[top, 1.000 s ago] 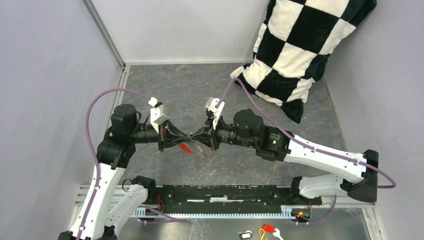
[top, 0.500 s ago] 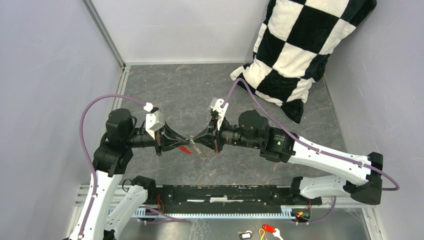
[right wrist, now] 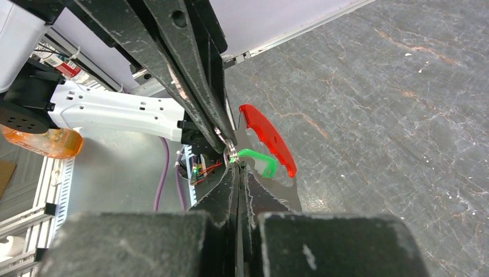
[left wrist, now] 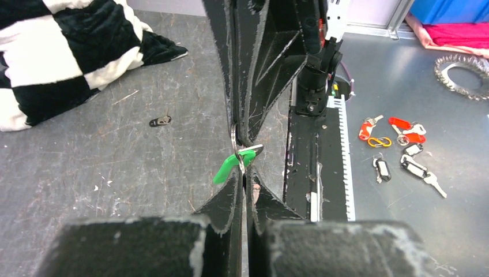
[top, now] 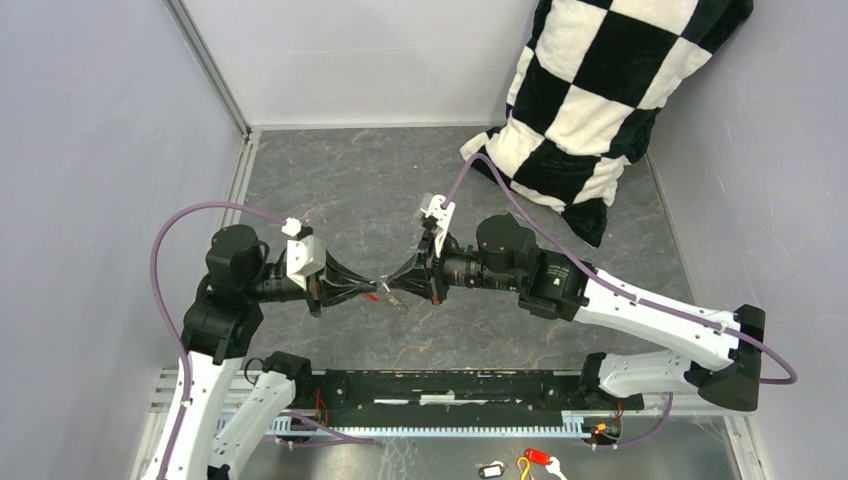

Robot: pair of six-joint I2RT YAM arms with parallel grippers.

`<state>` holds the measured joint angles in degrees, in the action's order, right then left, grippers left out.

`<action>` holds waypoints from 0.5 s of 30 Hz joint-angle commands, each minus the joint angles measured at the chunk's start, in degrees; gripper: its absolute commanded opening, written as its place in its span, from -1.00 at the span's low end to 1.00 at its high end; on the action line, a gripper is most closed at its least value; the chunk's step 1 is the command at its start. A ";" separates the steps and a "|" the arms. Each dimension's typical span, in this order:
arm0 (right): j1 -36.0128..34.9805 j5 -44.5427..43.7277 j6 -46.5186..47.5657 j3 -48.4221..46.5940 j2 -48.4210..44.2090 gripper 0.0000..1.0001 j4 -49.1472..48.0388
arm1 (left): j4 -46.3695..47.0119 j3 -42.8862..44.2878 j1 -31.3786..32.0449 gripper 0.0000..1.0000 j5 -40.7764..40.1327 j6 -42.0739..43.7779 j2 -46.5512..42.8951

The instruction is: Put the keys on the keyring

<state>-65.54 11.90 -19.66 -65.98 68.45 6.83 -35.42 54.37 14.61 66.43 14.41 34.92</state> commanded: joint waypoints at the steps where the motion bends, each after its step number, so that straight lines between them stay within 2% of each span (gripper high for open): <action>1: 2.94 -1.07 -0.08 -2.13 1.62 -0.99 2.90 | 0.44 0.22 0.15 -0.95 5.99 3.55 -2.07; 5: 3.78 0.67 -0.39 -3.38 3.23 -1.00 4.77 | 0.44 0.10 0.14 -0.95 6.41 4.71 -2.81; 15: 3.93 7.42 -1.16 -6.25 6.01 -0.99 2.06 | 0.44 -0.57 0.15 -0.96 6.59 5.10 -2.54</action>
<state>-62.83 18.94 -20.80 -69.23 72.90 10.46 -35.86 53.49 14.48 67.40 17.72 32.88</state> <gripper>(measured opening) 0.005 0.044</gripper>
